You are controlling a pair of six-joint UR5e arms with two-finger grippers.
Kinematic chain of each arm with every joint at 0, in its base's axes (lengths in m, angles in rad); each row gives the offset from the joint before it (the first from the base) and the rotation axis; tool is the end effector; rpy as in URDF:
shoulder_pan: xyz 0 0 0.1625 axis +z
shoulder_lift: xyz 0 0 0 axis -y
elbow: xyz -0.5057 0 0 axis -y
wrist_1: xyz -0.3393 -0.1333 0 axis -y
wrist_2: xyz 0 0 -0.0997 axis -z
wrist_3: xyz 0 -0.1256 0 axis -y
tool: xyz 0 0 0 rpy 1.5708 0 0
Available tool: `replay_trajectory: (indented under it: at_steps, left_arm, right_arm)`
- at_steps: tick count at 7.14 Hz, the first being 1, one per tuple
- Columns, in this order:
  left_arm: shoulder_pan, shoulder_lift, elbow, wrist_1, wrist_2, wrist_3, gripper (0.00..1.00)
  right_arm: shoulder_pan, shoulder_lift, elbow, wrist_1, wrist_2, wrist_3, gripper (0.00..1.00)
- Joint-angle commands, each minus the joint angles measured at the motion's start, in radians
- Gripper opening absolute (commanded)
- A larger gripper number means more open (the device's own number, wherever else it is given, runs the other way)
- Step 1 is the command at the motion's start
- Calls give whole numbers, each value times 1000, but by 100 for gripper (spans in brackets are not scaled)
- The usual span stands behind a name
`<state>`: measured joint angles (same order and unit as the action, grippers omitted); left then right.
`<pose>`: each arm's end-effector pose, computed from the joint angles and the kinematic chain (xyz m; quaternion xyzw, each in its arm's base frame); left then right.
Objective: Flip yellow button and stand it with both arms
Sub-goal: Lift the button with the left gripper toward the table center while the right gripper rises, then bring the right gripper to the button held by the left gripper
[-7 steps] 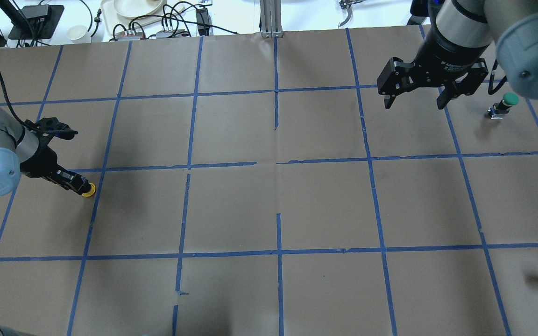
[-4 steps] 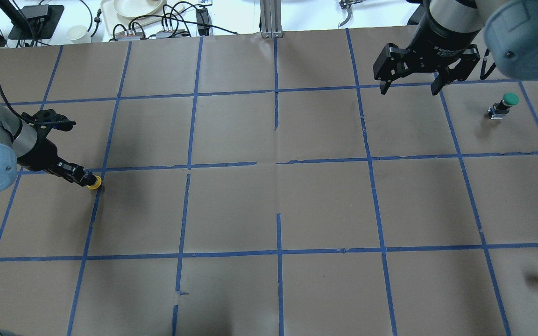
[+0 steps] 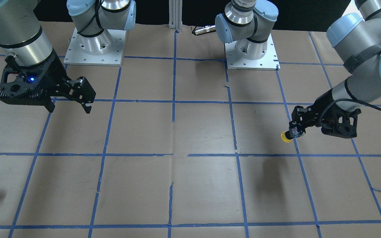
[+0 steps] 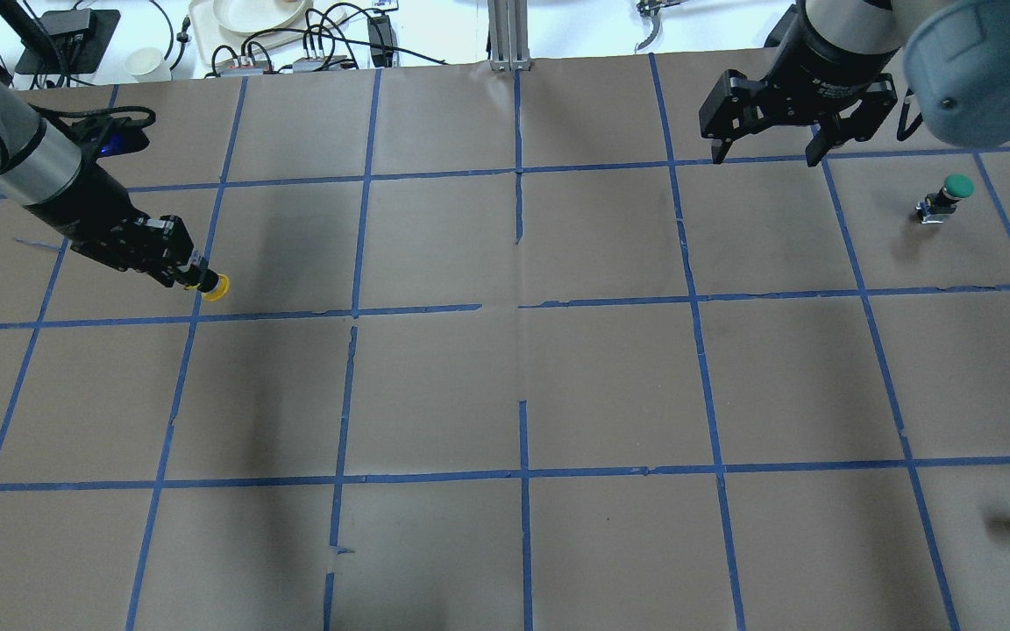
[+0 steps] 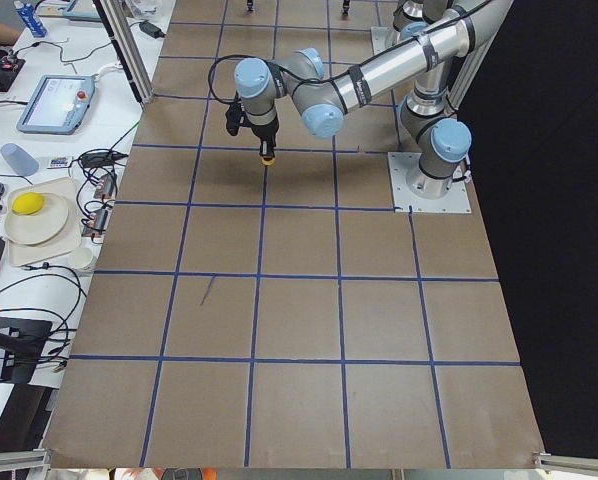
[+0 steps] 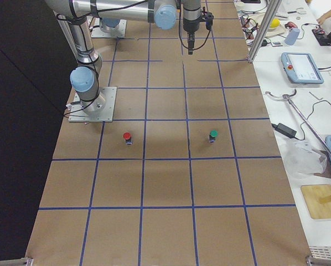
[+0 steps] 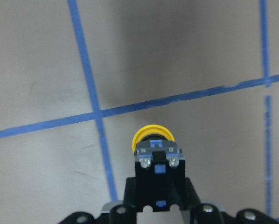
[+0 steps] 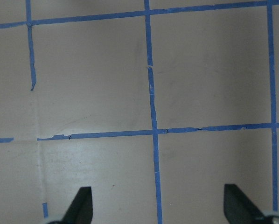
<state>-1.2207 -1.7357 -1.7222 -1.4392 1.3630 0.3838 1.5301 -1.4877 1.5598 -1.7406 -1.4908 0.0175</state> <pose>0.0154 -0.5063 0.4167 -0.0071 -0.9904 -0.0486 0.1293 0.1232 -0.4973 0.5271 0.0271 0.9976 -0.0493 0.0394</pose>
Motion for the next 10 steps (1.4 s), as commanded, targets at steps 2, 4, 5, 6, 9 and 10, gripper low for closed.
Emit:
replay_trajectory:
  at_steps: [2, 4, 5, 6, 9, 10]
  left_arm:
    - [-144, 13, 35, -87, -450, -438, 1]
    - [-196, 43, 17, -89, -734, -683, 0]
    - [-219, 53, 4, -92, -843, -763, 0]
    - [-241, 54, -26, -92, -980, -842, 0]
    - [-252, 68, -135, -76, -1209, -856, 0]
    - [-252, 68, -139, -75, -1258, -867, 1]
  right_arm:
    - [-34, -2, 2, 12, 252, 7, 100]
    - [-36, -3, 25, 30, 525, 271, 100]
    - [-39, -6, 37, 61, 632, 360, 100]
    - [-39, -6, 39, 78, 706, 481, 100]
    - [-83, 3, 25, 101, 941, 836, 100]
    - [-84, -3, 26, 101, 987, 930, 100]
